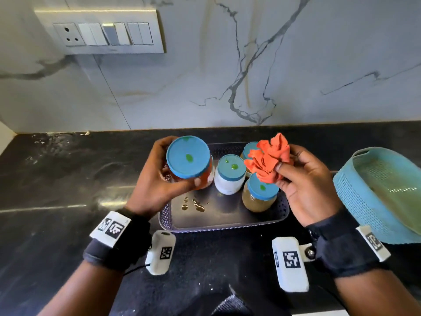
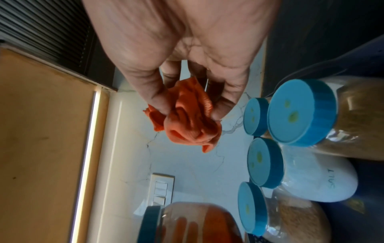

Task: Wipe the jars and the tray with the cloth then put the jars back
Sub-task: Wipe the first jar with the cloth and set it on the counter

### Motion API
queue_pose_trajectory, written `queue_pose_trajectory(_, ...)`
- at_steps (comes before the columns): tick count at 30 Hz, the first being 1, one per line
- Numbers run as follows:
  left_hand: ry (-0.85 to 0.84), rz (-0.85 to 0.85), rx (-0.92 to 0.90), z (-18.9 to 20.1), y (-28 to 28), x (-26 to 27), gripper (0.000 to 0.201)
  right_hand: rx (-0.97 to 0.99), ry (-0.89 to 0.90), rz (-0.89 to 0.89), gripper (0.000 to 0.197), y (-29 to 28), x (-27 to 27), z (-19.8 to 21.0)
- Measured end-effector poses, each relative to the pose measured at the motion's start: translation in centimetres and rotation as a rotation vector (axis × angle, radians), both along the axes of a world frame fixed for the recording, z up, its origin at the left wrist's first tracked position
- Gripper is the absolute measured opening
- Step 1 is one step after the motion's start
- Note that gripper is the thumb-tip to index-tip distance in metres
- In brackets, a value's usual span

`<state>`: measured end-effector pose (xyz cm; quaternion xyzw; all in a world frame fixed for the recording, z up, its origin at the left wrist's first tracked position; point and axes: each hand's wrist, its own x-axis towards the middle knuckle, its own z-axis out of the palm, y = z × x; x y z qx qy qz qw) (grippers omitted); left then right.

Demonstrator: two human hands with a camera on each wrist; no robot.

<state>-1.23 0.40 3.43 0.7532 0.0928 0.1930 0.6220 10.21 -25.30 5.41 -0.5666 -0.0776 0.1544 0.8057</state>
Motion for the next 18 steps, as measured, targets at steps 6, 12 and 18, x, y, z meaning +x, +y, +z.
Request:
queue_pose_trajectory(6,-0.026,0.069,0.277,-0.2,-1.7,-0.3,0.082,0.026,-0.154,0.098,0.045,2.0,-0.7,2.2)
queue_pose_trajectory(12,-0.019,0.113,0.561,0.9,-2.5,-0.2,0.071,-0.394,-0.804,-0.014,0.031,5.1,-1.3,3.9)
queue_pose_trajectory(18,-0.111,0.154,0.77,0.7,-2.7,-0.5,0.083,-0.795,-1.24,0.098,0.031,7.2,-2.5,3.2)
